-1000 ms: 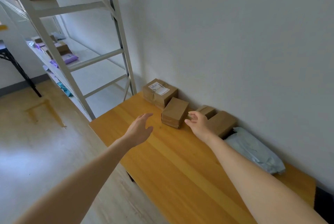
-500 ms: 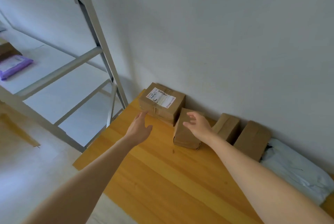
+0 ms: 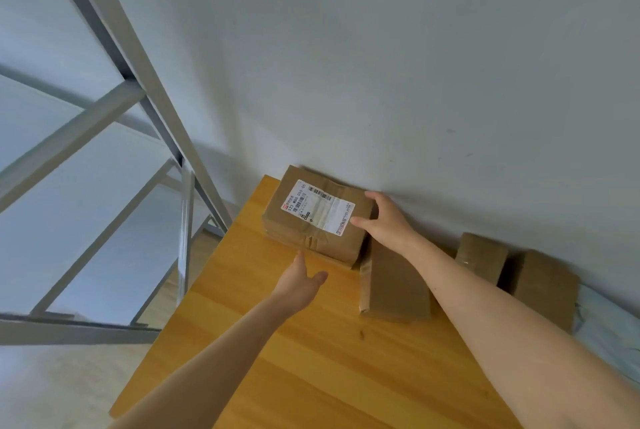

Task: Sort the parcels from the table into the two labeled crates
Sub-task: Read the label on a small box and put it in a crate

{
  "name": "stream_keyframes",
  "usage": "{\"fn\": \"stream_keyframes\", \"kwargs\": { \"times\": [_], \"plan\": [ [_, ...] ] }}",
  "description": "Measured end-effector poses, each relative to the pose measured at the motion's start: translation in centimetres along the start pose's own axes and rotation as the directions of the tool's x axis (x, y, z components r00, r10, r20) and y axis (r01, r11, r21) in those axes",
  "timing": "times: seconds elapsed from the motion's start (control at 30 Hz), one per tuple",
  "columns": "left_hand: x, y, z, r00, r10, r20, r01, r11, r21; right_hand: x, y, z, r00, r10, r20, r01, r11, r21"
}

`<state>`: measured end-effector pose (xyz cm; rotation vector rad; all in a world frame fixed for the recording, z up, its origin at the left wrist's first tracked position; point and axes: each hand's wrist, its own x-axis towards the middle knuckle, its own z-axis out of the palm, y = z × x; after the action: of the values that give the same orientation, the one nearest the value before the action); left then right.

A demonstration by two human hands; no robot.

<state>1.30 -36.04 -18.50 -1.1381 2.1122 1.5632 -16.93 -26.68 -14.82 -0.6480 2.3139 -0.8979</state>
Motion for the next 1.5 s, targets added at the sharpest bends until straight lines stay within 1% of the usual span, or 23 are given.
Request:
{"fn": "stream_keyframes", "kwargs": {
  "times": [0.07, 0.1, 0.17, 0.23, 0.33, 0.43, 0.57, 0.7, 0.8, 0.9, 1.0, 1.23, 1.33, 1.5],
  "plan": [
    [1.0, 0.2, 0.2, 0.999, -0.038, -0.007, 0.037, 0.995, -0.093, 0.6, 0.1, 0.2, 1.000, 0.013, -0.003, -0.013, 1.000, 0.005],
    [1.4, 0.4, 0.2, 0.998, -0.070, -0.010, 0.067, 0.983, -0.169, 0.7, 0.2, 0.4, 1.000, 0.016, 0.001, -0.016, 1.000, 0.007],
    [2.0, 0.8, 0.3, 0.990, -0.141, 0.008, 0.135, 0.927, -0.350, 0.9, 0.5, 0.7, 1.000, 0.015, -0.006, -0.015, 1.000, -0.010],
    [2.4, 1.1, 0.4, 0.984, -0.178, 0.017, 0.166, 0.872, -0.461, 1.0, 0.7, 1.1, 0.999, 0.012, -0.038, -0.012, 1.000, -0.016],
    [2.8, 1.0, 0.3, 0.981, -0.195, -0.015, 0.157, 0.834, -0.529, 1.2, 0.8, 1.3, 0.998, 0.021, -0.063, -0.020, 1.000, 0.008],
    [2.8, 0.5, 0.0, 0.972, -0.217, -0.092, 0.126, 0.809, -0.575, 1.6, 0.8, 1.7, 0.998, 0.030, -0.053, -0.028, 0.999, 0.025],
    [3.0, -0.4, -1.3, 0.948, -0.263, -0.181, 0.091, 0.767, -0.635, 2.6, 0.3, 2.8, 0.997, 0.020, 0.073, -0.022, 0.999, 0.032],
    [3.6, -0.9, -2.9, 0.940, -0.279, -0.194, 0.090, 0.754, -0.650, 4.3, -0.5, 2.9, 0.993, 0.038, 0.108, -0.040, 0.999, 0.016],
    [4.0, -1.0, -3.6, 0.946, -0.287, -0.151, 0.116, 0.733, -0.670, 5.0, -0.8, 3.1, 0.987, 0.061, 0.145, -0.064, 0.998, 0.012],
    [4.2, -1.1, -3.8, 0.951, -0.285, -0.116, 0.132, 0.717, -0.684, 5.0, -0.6, 3.6, 0.987, 0.048, 0.154, -0.059, 0.996, 0.067],
    [3.8, -1.0, -3.9, 0.959, -0.260, -0.116, 0.110, 0.714, -0.692, 4.4, -0.5, 3.8, 0.986, 0.022, 0.163, -0.044, 0.990, 0.132],
    [2.0, -0.5, -4.8, 0.955, -0.220, -0.201, 0.026, 0.734, -0.678, 1.9, -1.0, 3.8, 0.990, -0.009, 0.144, -0.018, 0.982, 0.185],
    [0.7, 0.0, -5.5, 0.953, -0.189, -0.235, -0.019, 0.739, -0.674, 0.2, -1.5, 2.8, 0.991, -0.017, 0.131, -0.018, 0.965, 0.263],
    [-2.3, 1.5, -5.7, 0.946, -0.142, -0.290, -0.089, 0.749, -0.657, -3.9, -1.8, 0.8, 0.996, -0.073, 0.052, 0.053, 0.947, 0.316]
  ]
}}
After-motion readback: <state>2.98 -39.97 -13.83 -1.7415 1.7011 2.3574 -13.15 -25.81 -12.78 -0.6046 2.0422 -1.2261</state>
